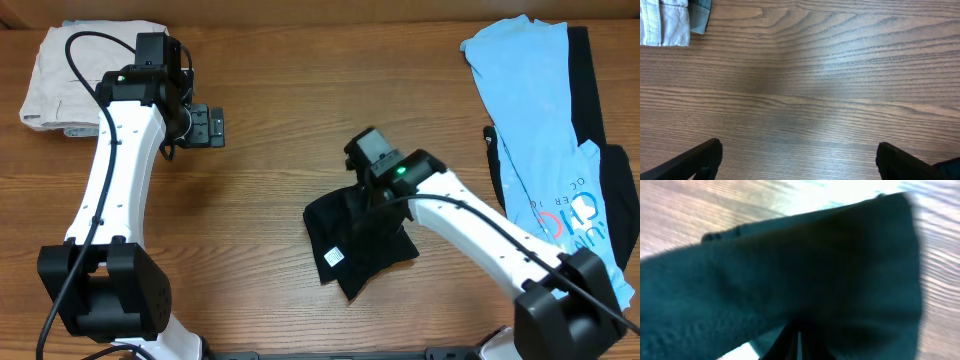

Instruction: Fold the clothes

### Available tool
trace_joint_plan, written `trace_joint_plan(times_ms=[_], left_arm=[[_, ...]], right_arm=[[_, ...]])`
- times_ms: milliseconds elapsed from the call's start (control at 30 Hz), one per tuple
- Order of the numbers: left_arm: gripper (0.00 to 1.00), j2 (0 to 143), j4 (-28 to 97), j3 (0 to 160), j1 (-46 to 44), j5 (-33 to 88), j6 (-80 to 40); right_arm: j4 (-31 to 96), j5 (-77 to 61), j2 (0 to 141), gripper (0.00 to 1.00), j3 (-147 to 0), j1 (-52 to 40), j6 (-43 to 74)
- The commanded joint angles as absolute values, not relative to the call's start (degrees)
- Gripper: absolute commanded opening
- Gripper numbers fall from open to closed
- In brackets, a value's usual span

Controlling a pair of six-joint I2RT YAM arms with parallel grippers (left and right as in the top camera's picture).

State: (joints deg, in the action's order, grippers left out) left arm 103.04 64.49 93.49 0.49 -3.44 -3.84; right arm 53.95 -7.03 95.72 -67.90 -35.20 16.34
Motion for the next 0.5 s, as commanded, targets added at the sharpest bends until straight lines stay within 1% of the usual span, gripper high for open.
trace_joint_plan(times_ms=[0, 100, 133, 167, 200, 300, 467], left_arm=[[1.00, 103.8, 64.3, 94.6, 0.6, -2.9, -3.7], [1.00, 103.8, 65.1, 94.6, 0.6, -1.2, -4.5], [1.00, 103.8, 65.8, 94.6, 0.6, 1.5, -4.5], [1.00, 103.8, 66.1, 94.6, 0.6, 2.7, -4.5], [1.00, 103.8, 66.6, 94.6, 0.4, 4.0, -4.5], [1.00, 103.8, 68.1, 94.6, -0.1, 5.6, -4.5], [1.00, 103.8, 70.2, 94.6, -1.1, 5.7, -4.5]], right_arm=[[51.7, -8.3, 99.4, 0.08, -67.1, -35.7, 10.0], [50.6, -8.2, 101.7, 0.16, -67.3, -35.4, 6.8], [50.0, -8.2, 101.9, 0.24, -67.3, -35.1, 5.4], [49.3, -8.3, 101.9, 0.26, -67.3, -35.0, 4.4], [48.7, -8.4, 101.9, 0.30, -67.6, -35.0, 3.9], [45.8, -8.5, 101.9, 0.36, -68.6, -34.4, 2.5], [42.8, -9.5, 101.9, 0.41, -69.6, -33.3, 1.2]])
